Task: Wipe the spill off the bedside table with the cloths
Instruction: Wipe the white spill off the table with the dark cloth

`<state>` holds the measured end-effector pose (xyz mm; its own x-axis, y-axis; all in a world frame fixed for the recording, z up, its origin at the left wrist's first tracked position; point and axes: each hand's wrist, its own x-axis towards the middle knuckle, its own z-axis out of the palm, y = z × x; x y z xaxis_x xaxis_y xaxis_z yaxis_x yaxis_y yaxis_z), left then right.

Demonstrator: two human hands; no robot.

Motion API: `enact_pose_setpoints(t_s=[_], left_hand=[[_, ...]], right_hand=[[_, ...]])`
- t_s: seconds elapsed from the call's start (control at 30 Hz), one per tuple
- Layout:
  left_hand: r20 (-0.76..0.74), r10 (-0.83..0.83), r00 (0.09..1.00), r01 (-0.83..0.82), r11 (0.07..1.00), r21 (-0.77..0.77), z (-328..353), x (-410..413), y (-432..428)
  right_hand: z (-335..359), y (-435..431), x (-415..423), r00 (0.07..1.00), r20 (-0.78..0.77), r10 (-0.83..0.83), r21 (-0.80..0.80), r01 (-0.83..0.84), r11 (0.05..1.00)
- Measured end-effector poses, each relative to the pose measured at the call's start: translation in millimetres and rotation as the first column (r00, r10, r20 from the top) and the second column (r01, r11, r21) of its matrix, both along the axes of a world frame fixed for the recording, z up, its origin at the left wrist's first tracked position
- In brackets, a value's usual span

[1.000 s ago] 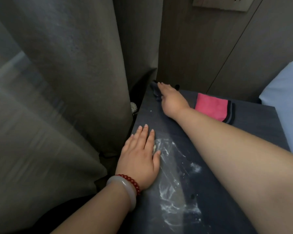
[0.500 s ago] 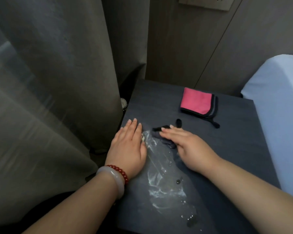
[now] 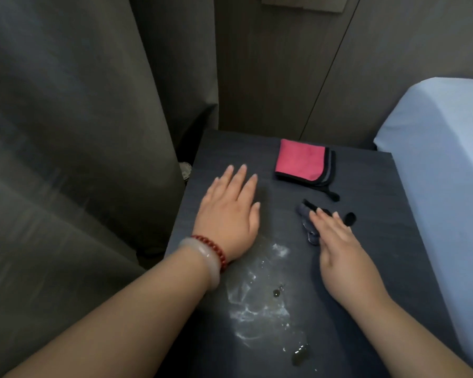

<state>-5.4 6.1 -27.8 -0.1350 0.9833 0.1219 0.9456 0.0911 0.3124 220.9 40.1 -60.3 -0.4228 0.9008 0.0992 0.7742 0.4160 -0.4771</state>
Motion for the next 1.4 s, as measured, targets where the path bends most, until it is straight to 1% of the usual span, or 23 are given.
enact_pose_setpoints(t_s=[0.07,0.13,0.2,0.3,0.33,0.37,0.47,0.6,0.7,0.8,0.83,0.93,0.97,1.1,1.2,1.27,1.33,1.4], left_hand=[[-0.016,-0.102,0.995,0.102,0.995,0.016,8,13,40],[-0.047,-0.193,0.980,0.192,0.981,-0.026,14,27,83],[-0.073,-0.275,0.959,0.262,0.953,-0.149,17,37,122],[-0.080,-0.332,0.940,0.277,0.879,-0.388,10,42,156],[-0.080,-0.335,0.939,0.269,0.859,-0.436,6,41,159],[-0.076,-0.331,0.941,0.263,0.852,-0.452,2,38,159],[-0.091,-0.276,0.957,0.217,0.887,-0.408,-4,22,149],[-0.198,-0.126,0.972,0.054,0.941,-0.334,-6,-33,131],[-0.218,-0.073,0.973,-0.008,0.936,-0.352,-6,-77,121],[-0.166,-0.098,0.981,0.031,0.930,-0.367,-4,-92,116],[-0.129,-0.095,0.987,0.045,0.938,-0.345,-4,-92,113],[-0.026,-0.105,0.994,0.097,0.973,-0.211,-12,-91,99],[-0.006,-0.115,0.993,0.112,0.975,-0.193,-17,-92,93],[0.000,-0.154,0.988,0.150,0.966,-0.210,-31,-100,85],[0.002,-0.139,0.990,0.136,0.970,-0.202,-22,-101,94],[-0.011,-0.121,0.993,0.118,0.983,-0.142,-16,-101,100],[-0.037,-0.158,0.987,0.154,0.984,-0.095,-15,-101,107],[0.001,-0.207,0.978,0.207,0.973,-0.099,-19,-101,114]], right_hand=[[-3,-3,5,1.000,0.000,-0.017,0.007,0.017,1.000],[-4,-2,3,0.999,-0.034,-0.035,0.002,0.035,0.999],[-3,0,1,0.997,-0.060,-0.050,-0.007,0.050,0.999],[-5,1,4,0.998,-0.048,-0.041,-0.017,0.040,0.999],[-5,1,4,0.998,-0.052,-0.038,-0.018,0.037,0.999],[-5,2,4,0.998,-0.054,-0.033,-0.018,0.032,0.999],[-5,2,5,0.999,-0.047,-0.022,-0.005,0.022,1.000],[-2,1,4,0.998,-0.043,-0.038,-0.015,0.037,0.999],[-3,0,2,0.998,-0.041,-0.044,-0.030,0.043,0.999],[-3,1,3,0.998,-0.054,-0.040,-0.027,0.038,0.999],[-3,1,3,0.998,-0.058,-0.037,-0.030,0.035,0.999],[-2,1,4,0.997,-0.076,-0.032,-0.045,0.028,0.999],[-1,4,3,0.996,-0.080,-0.026,-0.047,0.023,0.999],[3,34,-19,0.998,-0.062,0.020,-0.076,-0.025,0.997],[4,48,-53,0.989,-0.089,0.115,-0.083,-0.123,0.989],[2,36,-67,0.971,-0.093,0.222,-0.073,-0.229,0.971],[1,15,-67,0.943,-0.078,0.323,-0.065,-0.328,0.942],[3,0,-58,0.917,-0.076,0.391,-0.072,-0.396,0.915]])
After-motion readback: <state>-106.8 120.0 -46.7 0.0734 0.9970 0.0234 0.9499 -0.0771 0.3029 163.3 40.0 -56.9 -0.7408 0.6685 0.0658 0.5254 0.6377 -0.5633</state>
